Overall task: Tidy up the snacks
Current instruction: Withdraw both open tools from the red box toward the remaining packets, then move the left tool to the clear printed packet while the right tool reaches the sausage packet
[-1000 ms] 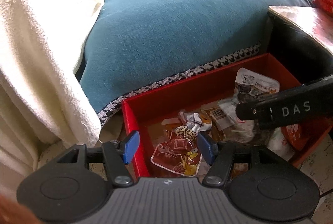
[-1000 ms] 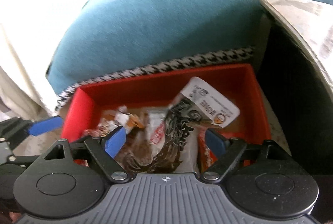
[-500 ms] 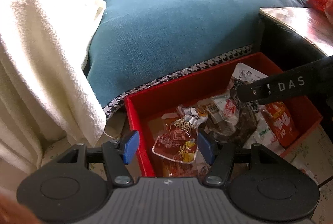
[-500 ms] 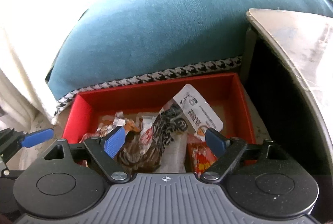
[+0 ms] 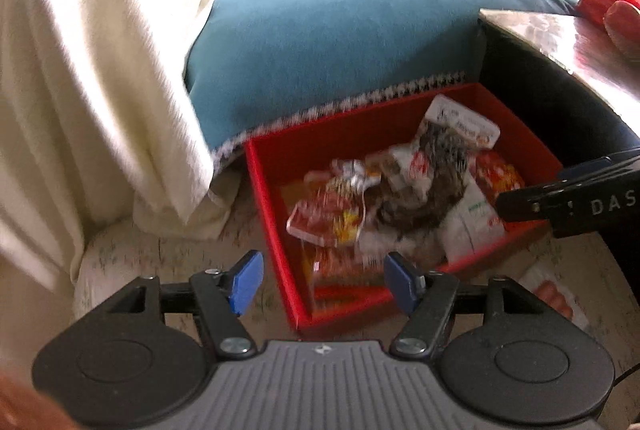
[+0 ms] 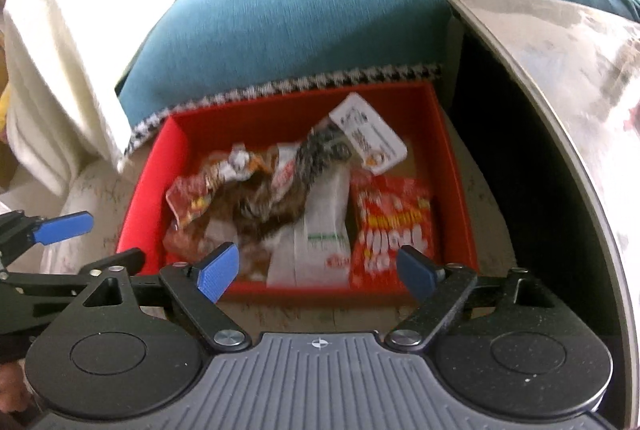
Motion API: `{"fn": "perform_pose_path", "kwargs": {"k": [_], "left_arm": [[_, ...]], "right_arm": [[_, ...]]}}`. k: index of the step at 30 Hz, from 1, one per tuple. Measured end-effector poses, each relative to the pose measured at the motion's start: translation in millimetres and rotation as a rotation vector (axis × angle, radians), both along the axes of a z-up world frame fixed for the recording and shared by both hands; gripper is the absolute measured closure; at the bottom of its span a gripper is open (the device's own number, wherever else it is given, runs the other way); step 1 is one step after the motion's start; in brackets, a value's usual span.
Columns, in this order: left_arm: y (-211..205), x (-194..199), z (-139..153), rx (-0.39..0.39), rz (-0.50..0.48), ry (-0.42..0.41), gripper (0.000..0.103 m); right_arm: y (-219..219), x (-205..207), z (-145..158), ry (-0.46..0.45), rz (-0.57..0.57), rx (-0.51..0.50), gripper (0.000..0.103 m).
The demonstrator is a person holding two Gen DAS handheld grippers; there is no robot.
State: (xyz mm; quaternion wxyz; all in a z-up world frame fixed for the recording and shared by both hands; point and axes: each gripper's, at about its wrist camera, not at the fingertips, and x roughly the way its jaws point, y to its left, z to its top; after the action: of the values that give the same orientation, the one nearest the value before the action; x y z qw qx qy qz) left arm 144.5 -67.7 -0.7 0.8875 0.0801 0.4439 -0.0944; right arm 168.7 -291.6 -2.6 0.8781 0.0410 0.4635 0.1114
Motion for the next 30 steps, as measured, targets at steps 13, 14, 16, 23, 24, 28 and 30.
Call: {"fn": "perform_pose_path", "kwargs": {"k": [13, 14, 16, 23, 24, 28, 30], "left_arm": [[18.7, -39.1, -36.3, -0.032, 0.042, 0.172, 0.042], [17.8, -38.7, -40.5, -0.028, 0.05, 0.188, 0.041], [17.9, -36.3, -48.1, -0.035, 0.072, 0.226, 0.041], [39.8, -55.5, -51.3, -0.229, 0.279, 0.316, 0.042], [40.8, -58.0, -51.8, -0.257, 0.298, 0.328, 0.041], [35.1, -51.0, -58.7, -0.298, 0.39, 0.36, 0.041], [33.7, -44.3, -64.4, -0.305, 0.464, 0.372, 0.041]], "right_arm": [[-20.3, -22.0, -9.9, 0.035, 0.004, -0.014, 0.012], [-21.4, -23.0, -9.7, 0.035, 0.005, -0.012, 0.012], [-23.5, -23.8, -9.5, 0.036, 0.006, -0.01, 0.012], [-28.6, -23.0, -6.2, 0.037, 0.024, 0.011, 0.012], [-28.4, -22.6, -5.0, 0.035, 0.028, 0.016, 0.012], [-26.9, -22.2, -0.2, 0.02, 0.041, 0.037, 0.012], [-27.1, -22.2, 1.1, 0.015, 0.051, 0.054, 0.011]]}}
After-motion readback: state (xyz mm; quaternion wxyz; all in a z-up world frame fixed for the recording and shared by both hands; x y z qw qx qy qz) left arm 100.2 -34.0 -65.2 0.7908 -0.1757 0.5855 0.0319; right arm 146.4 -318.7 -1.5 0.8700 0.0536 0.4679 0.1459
